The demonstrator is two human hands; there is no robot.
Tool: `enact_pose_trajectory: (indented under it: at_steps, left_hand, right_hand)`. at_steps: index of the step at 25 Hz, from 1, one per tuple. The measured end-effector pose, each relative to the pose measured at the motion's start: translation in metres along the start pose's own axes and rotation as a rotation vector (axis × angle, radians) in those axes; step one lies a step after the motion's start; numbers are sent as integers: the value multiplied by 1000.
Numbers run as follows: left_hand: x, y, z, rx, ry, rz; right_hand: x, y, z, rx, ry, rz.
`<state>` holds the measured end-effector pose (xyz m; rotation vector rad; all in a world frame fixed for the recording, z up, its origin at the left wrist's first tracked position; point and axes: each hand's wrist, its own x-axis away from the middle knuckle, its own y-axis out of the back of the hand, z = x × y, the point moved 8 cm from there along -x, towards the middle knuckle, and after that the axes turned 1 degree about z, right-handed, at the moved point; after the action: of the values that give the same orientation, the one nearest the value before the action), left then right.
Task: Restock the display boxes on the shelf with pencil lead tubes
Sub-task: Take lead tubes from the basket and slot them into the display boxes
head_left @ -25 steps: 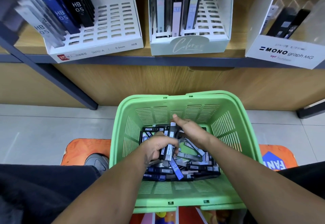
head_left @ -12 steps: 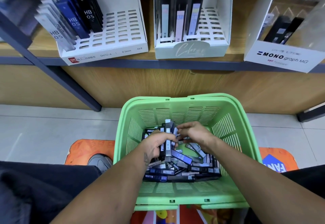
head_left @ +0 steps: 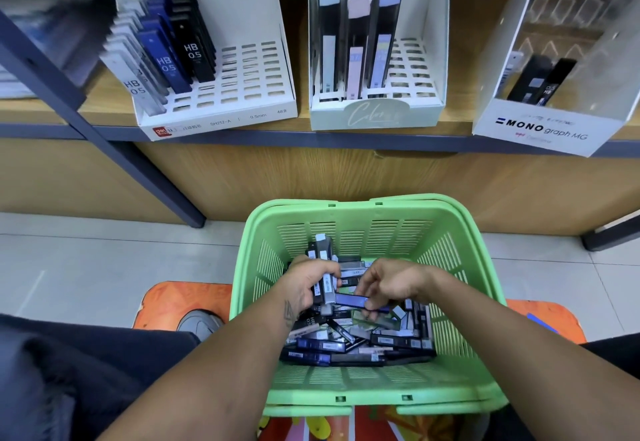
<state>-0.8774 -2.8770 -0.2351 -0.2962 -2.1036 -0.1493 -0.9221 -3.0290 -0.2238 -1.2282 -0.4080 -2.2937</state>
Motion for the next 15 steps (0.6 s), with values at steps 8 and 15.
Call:
enact_pose_trajectory:
  at_steps: [8,15]
  left_hand:
    - [16,-7,-6,-114,-32,119]
    - [27,-26,-5,-19,-35,207]
  right_hand:
    - [30,38,9,-206,62,-428]
    - [26,32,18,-341,167,-462]
